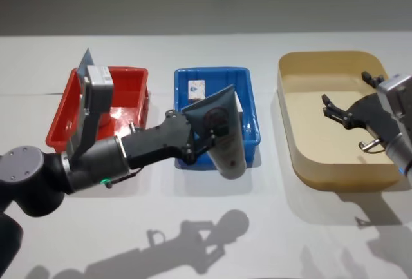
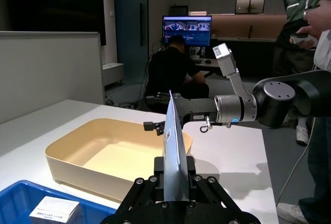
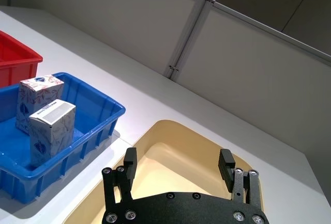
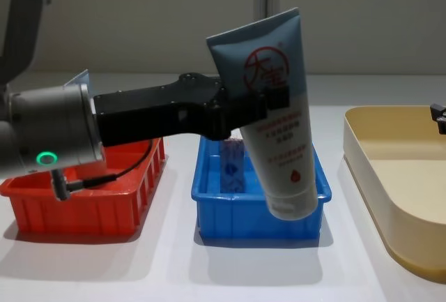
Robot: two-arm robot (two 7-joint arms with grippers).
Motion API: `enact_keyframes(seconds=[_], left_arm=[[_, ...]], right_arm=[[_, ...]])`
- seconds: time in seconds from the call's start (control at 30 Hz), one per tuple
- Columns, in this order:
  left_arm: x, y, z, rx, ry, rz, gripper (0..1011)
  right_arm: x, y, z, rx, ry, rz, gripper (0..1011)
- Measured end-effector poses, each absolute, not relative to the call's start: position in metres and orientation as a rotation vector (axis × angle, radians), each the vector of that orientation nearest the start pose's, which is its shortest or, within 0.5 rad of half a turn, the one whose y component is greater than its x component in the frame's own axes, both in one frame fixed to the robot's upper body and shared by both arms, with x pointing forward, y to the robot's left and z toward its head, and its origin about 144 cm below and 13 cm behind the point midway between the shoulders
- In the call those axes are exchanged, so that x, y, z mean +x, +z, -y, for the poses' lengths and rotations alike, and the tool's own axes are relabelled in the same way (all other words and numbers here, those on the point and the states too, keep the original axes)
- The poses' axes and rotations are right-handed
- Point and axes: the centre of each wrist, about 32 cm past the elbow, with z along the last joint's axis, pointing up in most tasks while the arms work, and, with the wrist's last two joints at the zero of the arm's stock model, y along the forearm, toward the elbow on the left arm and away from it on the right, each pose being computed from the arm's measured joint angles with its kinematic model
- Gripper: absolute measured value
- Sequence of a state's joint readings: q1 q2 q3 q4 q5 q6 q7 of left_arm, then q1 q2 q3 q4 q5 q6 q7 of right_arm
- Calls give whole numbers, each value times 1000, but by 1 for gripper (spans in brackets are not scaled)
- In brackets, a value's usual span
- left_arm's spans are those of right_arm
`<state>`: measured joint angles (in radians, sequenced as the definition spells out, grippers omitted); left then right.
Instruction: Bimanual collaborative sorting of washing and personal care products
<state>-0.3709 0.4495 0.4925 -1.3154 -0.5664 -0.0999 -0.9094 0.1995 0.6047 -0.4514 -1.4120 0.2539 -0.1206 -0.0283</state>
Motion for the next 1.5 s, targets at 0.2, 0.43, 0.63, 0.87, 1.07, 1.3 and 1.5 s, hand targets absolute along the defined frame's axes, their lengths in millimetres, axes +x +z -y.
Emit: enact_keyframes(seconds=[0.2,0.43,0.63,0.87,1.07,1.3,1.5], left_arm=[[539,1166,-244,-24,320,7,222],[540,1166,-233,-38,295,0,222],[539,1164,-224,-48,277,-10,222],[538,1164,-216,-52,264,-8,222],[538,1164,-217,-52,265,-8,222],[538,1164,-217,-51,266,-7,222],[538,1164,-218,-50,267,-8,222]], right_arm=[[489,1140,310,-304,-1248,285,1001],[489,1140,310,-304,-1248,285,1000],[489,1140,310,-304,-1248,285,1000],[489,1140,310,-304,-1248,285,1000],[489,1140,310,-304,-1248,285,1000],[489,1140,310,-304,-1248,285,1000],[490,1140,309,-293,-1218,282,1000]])
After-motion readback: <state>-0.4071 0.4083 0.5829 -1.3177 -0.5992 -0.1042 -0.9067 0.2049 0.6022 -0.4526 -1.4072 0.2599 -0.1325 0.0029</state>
